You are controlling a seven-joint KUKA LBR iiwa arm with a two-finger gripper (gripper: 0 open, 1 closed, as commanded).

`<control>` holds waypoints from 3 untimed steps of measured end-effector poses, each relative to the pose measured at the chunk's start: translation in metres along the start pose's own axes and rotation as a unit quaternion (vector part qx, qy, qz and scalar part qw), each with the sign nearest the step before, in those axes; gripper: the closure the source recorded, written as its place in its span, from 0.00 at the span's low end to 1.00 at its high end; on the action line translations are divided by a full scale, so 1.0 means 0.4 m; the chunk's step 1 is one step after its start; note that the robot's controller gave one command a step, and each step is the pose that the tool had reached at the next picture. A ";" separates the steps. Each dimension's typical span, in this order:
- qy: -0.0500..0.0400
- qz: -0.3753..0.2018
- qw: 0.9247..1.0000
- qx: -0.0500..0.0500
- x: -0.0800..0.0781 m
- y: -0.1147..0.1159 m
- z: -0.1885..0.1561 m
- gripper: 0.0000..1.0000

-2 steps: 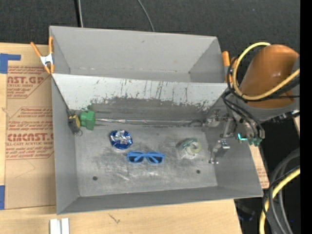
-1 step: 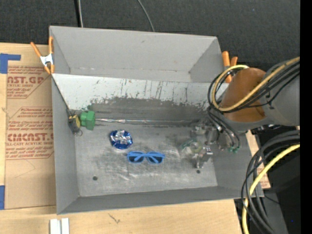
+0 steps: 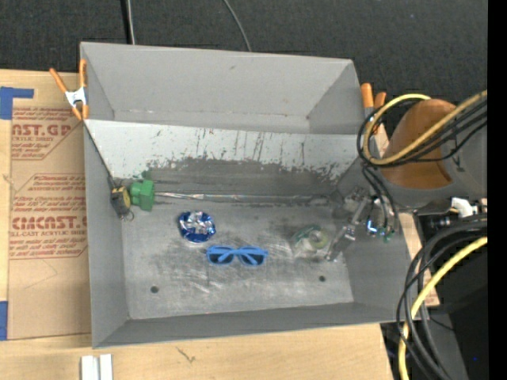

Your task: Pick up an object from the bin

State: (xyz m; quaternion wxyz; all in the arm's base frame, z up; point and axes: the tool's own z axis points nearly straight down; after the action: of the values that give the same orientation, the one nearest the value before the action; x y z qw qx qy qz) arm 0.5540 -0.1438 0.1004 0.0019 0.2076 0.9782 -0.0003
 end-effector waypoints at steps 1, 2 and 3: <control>0.003 0.131 0.991 0.000 0.065 0.066 -0.006 0.00; -0.002 0.204 0.979 0.000 0.099 0.107 0.069 0.00; -0.001 0.204 0.979 0.000 0.096 0.107 0.067 0.00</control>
Offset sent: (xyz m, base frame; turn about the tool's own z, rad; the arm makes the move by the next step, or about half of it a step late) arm -0.0130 0.0331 0.0031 0.2652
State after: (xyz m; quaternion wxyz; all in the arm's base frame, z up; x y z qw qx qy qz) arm 0.5363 -0.0891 0.0735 0.0025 0.4029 0.9152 -0.0005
